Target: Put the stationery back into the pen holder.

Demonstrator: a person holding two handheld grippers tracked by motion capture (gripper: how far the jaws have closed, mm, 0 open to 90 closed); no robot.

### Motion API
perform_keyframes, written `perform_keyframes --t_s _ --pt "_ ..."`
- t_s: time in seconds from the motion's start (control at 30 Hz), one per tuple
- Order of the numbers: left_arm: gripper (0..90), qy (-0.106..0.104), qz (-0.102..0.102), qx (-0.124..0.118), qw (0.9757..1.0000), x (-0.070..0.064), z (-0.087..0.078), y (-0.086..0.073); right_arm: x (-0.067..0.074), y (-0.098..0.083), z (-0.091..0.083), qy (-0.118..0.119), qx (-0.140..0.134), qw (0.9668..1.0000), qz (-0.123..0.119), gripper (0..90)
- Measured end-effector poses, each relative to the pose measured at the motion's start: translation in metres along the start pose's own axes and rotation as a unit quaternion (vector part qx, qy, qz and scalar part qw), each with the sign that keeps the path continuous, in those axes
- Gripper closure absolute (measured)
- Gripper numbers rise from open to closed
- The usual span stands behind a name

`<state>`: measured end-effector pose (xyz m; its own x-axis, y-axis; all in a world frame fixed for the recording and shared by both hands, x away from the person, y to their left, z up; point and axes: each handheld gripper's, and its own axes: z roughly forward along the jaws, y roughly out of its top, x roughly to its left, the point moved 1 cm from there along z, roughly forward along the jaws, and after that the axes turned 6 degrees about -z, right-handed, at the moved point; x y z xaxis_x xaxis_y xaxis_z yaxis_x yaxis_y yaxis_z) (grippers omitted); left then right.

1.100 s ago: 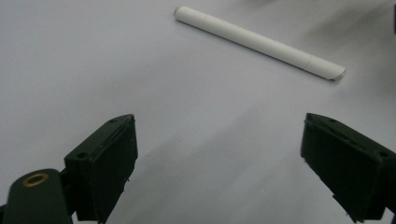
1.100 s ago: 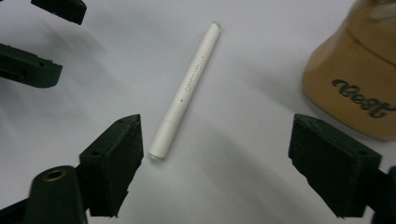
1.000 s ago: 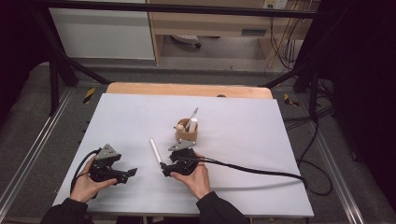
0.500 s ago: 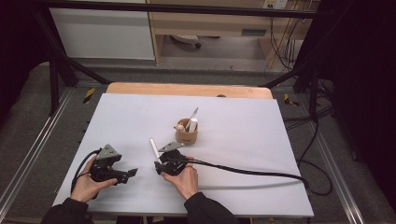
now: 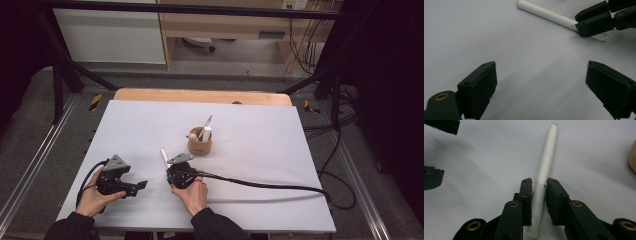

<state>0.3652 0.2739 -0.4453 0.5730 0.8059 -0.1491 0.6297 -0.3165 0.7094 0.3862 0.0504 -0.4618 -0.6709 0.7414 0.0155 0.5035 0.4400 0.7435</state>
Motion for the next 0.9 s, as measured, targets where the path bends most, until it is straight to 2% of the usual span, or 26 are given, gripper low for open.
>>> perform_keyframes --t_s 0.2,0.33,0.43,0.6,0.7,0.87,0.9 --pt "10.1 0.001 -0.001 -0.002 1.0 0.0 0.0 0.0 0.002 -0.001 -0.001 -0.016 -0.001 0.9996 0.024 79.2" --pt "10.1 0.0 -0.001 -0.004 1.0 0.0 -0.001 0.0 0.0 0.0 -0.001 -0.012 0.002 0.9995 0.03 79.4" --pt "10.1 -0.001 0.0 -0.008 1.0 0.0 -0.002 0.001 -0.002 0.0 -0.004 -0.007 0.005 0.9998 0.016 79.4" --pt "10.1 -0.003 0.006 -0.011 0.9999 -0.002 -0.003 0.002 -0.013 0.005 -0.016 0.016 0.001 0.9999 -0.001 79.4" --pt "10.1 -0.005 0.018 -0.009 0.9998 -0.005 -0.003 0.003 -0.023 0.006 -0.027 0.035 0.002 0.9994 -0.005 79.4" --pt "10.1 -0.013 0.042 -0.009 0.999 -0.013 -0.002 0.006 -0.042 0.007 -0.047 0.068 0.012 0.9969 -0.039 79.4" --pt "10.1 -0.016 0.048 -0.009 0.9987 -0.015 -0.001 0.007 -0.046 0.006 -0.051 0.074 0.013 0.9964 -0.039 79.4"
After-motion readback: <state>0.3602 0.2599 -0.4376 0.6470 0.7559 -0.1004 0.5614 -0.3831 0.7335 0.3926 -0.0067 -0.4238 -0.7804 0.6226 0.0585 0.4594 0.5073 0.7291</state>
